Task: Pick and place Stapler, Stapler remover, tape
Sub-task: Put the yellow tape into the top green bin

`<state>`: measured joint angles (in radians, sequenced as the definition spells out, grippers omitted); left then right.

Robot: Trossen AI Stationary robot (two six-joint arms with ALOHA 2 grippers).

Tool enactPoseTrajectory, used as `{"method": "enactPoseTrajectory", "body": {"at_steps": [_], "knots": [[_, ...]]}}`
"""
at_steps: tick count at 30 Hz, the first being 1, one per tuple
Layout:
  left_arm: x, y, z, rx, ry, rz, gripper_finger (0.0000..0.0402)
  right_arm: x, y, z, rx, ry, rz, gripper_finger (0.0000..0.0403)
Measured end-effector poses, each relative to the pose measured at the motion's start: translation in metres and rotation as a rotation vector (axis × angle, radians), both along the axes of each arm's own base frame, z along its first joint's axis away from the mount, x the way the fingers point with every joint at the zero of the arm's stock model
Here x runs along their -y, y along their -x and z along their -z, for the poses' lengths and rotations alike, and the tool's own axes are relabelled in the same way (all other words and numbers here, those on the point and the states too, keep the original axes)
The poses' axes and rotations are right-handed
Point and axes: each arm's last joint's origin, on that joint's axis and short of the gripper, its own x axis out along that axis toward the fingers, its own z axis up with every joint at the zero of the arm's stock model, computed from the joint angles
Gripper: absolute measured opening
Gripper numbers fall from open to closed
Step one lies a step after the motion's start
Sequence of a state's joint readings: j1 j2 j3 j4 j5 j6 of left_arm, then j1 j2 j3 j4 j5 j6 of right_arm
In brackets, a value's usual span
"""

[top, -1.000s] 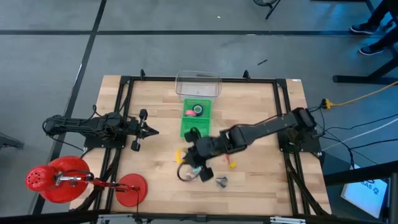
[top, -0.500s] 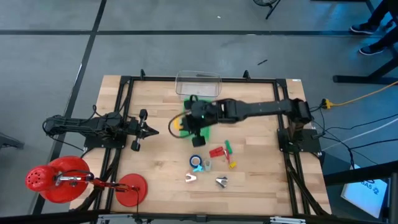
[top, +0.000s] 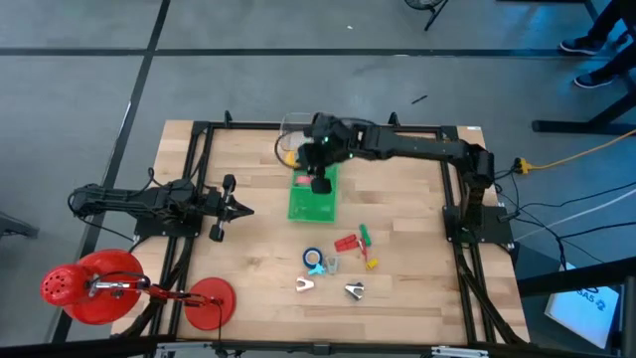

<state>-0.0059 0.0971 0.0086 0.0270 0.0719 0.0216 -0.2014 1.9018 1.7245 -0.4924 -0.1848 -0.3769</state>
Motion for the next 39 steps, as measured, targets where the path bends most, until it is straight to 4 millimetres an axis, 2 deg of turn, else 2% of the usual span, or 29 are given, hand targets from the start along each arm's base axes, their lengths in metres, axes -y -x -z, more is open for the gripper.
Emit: {"method": "enactPoseTrajectory", "body": {"at_steps": [6,12,19,28,39], "knots": [[0.0,0.0,0.0,0.0,0.0,0.0,0.0004,0.039,0.01,0.001,-0.008,-0.003,0.095,0.005],[0.0,0.0,0.0,0.0,0.0,0.0,0.0007,0.058,0.016,0.001,-0.006,-0.028,0.156,0.005],[0.0,0.0,0.0,0.0,0.0,0.0,0.0006,0.061,0.017,0.004,-0.015,-0.03,0.163,0.005],[0.0,0.0,0.0,0.0,0.0,0.0,0.0007,0.058,0.022,0.031,-0.086,-0.078,0.136,0.005],[0.0,0.0,0.0,0.0,0.0,0.0,0.0004,0.06,0.018,0.04,-0.077,-0.092,0.142,0.005]]}}
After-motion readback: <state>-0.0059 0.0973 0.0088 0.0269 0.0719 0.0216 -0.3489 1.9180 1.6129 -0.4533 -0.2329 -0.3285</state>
